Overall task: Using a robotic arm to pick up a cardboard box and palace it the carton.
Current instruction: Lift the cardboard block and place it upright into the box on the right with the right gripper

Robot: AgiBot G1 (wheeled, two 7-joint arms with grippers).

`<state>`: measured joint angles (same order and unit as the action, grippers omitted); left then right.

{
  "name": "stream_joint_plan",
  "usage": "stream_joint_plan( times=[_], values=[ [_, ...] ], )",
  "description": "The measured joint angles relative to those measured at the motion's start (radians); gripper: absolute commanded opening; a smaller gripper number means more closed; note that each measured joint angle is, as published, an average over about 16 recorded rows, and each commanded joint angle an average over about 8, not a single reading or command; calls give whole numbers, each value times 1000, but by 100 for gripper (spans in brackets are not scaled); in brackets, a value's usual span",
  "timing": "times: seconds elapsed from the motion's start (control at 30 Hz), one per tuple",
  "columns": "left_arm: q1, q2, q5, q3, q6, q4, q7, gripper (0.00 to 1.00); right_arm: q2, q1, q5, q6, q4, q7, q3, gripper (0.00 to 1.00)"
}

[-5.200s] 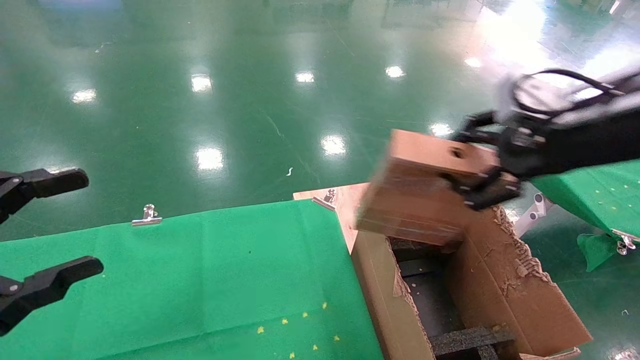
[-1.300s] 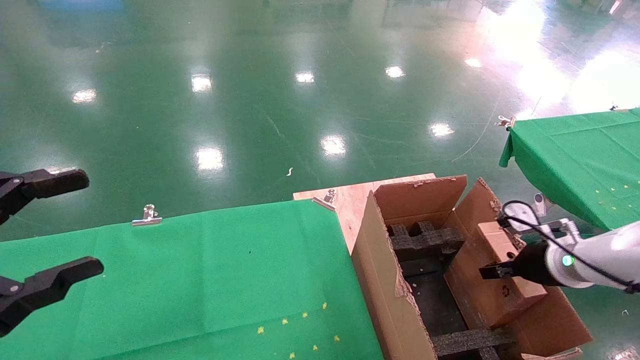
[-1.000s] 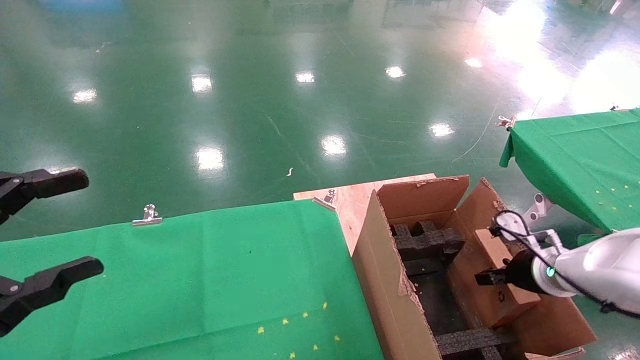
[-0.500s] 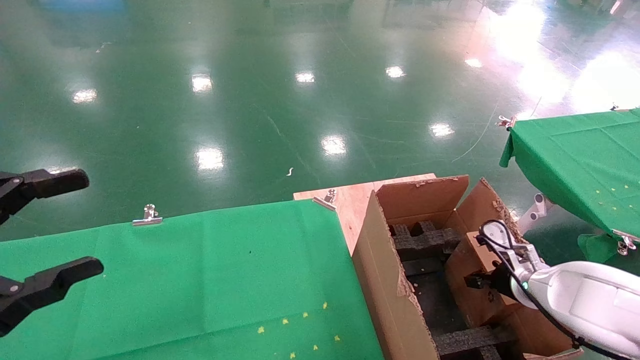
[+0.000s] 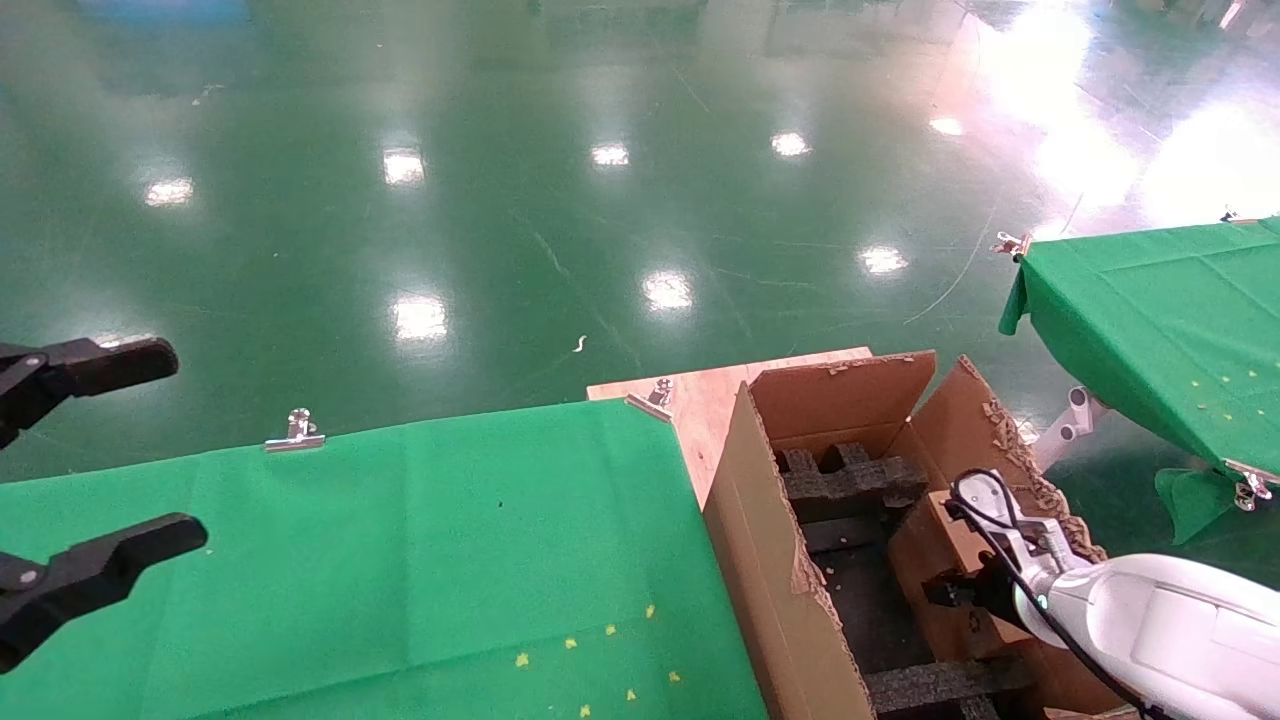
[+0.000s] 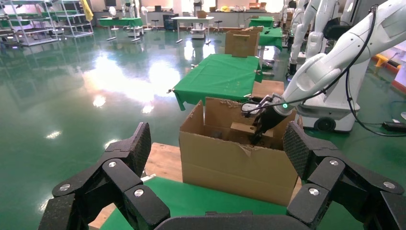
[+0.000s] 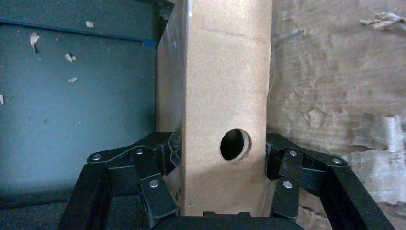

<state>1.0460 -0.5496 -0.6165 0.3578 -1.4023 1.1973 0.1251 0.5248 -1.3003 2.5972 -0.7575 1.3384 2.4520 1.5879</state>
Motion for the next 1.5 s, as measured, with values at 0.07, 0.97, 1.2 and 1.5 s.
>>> stream_joint_plan(
  times=[0.07,0.97,1.2,1.5],
  values=[
    [0,0,0,0,0,0,0,100,1,5,-1,6,-3,-3,2,20],
    [0,0,0,0,0,0,0,100,1,5,-11,31,-19,-27,7,100],
    [0,0,0,0,0,0,0,100,-5,-14,-5,30,-16,-37,0,100],
    [0,0,0,0,0,0,0,100,-9,-64,-5,39,-3,-57,-21,100]
  ],
)
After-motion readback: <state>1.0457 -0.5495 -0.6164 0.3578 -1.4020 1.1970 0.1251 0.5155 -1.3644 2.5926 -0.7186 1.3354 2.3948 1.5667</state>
